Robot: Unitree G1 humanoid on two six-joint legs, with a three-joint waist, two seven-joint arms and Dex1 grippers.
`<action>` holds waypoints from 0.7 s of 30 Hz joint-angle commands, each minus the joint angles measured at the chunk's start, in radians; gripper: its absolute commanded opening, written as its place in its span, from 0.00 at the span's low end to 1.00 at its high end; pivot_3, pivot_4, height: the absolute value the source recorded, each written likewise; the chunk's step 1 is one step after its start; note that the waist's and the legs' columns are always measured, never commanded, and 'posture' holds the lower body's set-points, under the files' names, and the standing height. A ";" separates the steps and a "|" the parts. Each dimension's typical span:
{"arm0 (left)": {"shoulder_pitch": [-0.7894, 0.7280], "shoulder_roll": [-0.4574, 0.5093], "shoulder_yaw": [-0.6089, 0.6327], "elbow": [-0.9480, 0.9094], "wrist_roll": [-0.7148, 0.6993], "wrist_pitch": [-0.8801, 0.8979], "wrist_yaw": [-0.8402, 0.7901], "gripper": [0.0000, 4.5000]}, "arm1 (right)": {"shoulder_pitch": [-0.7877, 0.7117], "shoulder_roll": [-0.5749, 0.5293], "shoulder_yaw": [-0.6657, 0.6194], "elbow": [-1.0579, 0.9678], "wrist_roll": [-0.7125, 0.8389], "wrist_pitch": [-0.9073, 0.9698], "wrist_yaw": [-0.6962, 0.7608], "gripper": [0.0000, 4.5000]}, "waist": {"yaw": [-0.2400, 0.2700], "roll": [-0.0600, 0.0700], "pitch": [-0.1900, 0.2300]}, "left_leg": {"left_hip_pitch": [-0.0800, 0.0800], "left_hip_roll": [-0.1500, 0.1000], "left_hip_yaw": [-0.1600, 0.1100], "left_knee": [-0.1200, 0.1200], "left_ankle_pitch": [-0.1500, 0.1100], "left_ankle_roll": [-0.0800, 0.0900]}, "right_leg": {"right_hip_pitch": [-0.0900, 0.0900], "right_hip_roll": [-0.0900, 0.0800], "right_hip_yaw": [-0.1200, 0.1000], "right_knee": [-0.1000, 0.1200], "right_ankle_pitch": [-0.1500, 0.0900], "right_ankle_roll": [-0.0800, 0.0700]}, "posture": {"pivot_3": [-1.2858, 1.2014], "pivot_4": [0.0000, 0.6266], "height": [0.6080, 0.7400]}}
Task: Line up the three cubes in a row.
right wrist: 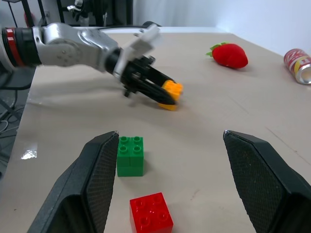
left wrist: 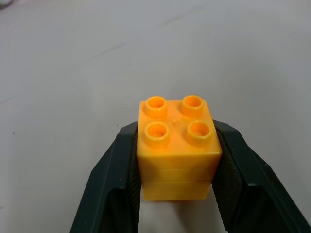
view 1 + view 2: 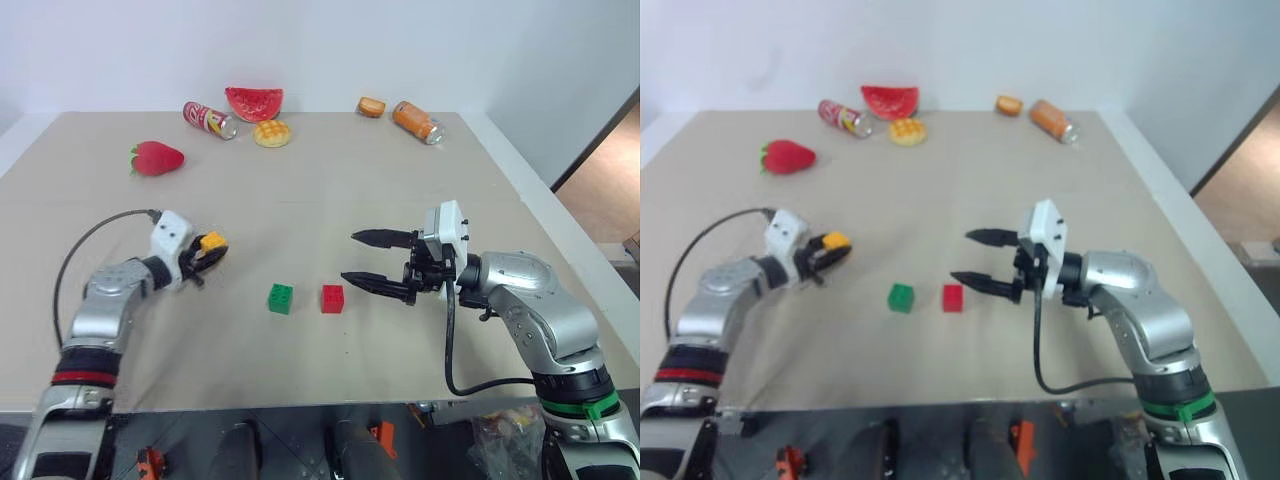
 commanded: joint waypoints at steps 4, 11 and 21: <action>0.003 0.076 0.088 0.060 -0.135 -0.091 -0.277 0.36 | -0.005 -0.014 -0.024 -0.041 0.019 0.000 0.012 0.79 | 0.002 0.000 0.000 | 0.000 0.000 0.000 0.001 0.000 0.000 | 0.000 -0.001 0.000 0.000 0.000 0.000 | 0.52 0.24 1.00; 0.028 0.079 0.085 -0.099 -0.283 0.050 -0.448 0.36 | -0.015 -0.013 -0.017 -0.038 0.017 0.004 0.016 0.79 | 0.002 0.000 0.000 | -0.001 0.000 0.001 0.001 0.000 0.000 | 0.000 -0.002 -0.001 0.000 0.000 0.000 | 0.52 0.24 1.00; 0.012 0.056 0.013 0.013 -0.204 -0.125 -0.600 0.36 | -0.007 -0.039 -0.037 -0.064 0.041 0.030 0.026 0.79 | 0.000 0.000 0.000 | -0.001 0.000 0.001 0.001 0.000 0.000 | -0.001 -0.001 0.000 0.000 0.000 0.000 | 0.52 0.24 1.00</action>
